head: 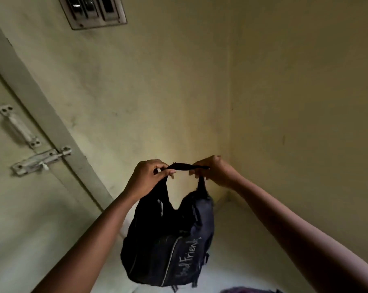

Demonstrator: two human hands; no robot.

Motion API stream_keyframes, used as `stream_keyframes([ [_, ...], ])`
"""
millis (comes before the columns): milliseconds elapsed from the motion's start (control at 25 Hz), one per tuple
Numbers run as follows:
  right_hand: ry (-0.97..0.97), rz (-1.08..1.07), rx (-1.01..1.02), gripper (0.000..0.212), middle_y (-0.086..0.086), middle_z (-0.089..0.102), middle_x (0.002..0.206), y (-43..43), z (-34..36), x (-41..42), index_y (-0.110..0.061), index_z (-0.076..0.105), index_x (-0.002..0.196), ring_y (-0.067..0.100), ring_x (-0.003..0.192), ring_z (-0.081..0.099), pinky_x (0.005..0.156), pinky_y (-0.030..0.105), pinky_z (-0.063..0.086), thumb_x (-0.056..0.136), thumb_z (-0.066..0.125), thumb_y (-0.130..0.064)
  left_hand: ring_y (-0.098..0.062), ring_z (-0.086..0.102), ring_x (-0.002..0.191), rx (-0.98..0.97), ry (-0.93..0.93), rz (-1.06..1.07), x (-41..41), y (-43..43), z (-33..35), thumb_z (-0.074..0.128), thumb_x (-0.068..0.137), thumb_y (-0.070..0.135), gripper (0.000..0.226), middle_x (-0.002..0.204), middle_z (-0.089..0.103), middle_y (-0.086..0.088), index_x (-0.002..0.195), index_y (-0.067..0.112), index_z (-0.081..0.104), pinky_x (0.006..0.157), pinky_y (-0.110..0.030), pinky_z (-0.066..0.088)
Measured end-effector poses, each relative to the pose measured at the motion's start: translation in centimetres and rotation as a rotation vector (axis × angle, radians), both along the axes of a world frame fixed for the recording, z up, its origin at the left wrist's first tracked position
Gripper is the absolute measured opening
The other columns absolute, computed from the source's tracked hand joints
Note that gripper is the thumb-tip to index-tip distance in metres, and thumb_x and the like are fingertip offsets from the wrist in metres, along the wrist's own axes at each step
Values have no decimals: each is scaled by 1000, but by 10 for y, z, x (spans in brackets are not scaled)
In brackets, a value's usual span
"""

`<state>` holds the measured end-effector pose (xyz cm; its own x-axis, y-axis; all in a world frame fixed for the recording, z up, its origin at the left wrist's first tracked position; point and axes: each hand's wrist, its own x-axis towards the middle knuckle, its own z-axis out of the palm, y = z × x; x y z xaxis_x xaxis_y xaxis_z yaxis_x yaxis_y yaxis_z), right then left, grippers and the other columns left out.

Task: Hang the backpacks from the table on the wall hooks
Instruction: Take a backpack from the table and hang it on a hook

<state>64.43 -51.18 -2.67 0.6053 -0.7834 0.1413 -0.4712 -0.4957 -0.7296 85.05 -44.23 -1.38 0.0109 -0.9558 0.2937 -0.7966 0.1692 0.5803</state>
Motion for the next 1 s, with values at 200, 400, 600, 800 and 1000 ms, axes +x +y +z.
stream_keyframes([
  [200,-141,0,-1,19,-3,69,93,-36,70,44,-15,71,102,-14,68,56,55,3,40,90,57,-22,-9,52,72,-348,-146,-20,44,-48,66,55,82,45,35,69,60,9,69,15,68,67,-18,40],
  [400,-324,-67,17,19,-5,68,93,-87,137,71,-19,70,96,6,94,55,76,11,37,89,57,-30,-16,54,63,-540,-118,-21,58,-110,132,55,91,22,25,77,58,-4,74,6,62,60,-10,37],
  [600,-412,-168,-223,22,-4,64,81,-167,203,74,-20,70,94,5,77,58,72,10,38,94,50,-27,-15,48,63,-726,-242,74,49,-185,190,50,93,30,28,79,52,2,77,9,61,62,-26,40],
  [800,-519,-129,-387,21,-10,51,63,-269,274,63,-23,67,80,2,45,47,44,6,35,94,51,-24,-22,57,74,-840,-350,156,29,-274,263,44,95,35,31,84,53,0,82,12,60,66,-39,45],
  [1000,-615,-150,-650,20,-8,54,56,-355,360,41,-18,74,91,-8,43,48,44,6,32,83,65,-34,-17,53,72,-1002,-386,260,15,-347,353,44,94,37,32,76,51,6,80,16,62,63,-29,37],
])
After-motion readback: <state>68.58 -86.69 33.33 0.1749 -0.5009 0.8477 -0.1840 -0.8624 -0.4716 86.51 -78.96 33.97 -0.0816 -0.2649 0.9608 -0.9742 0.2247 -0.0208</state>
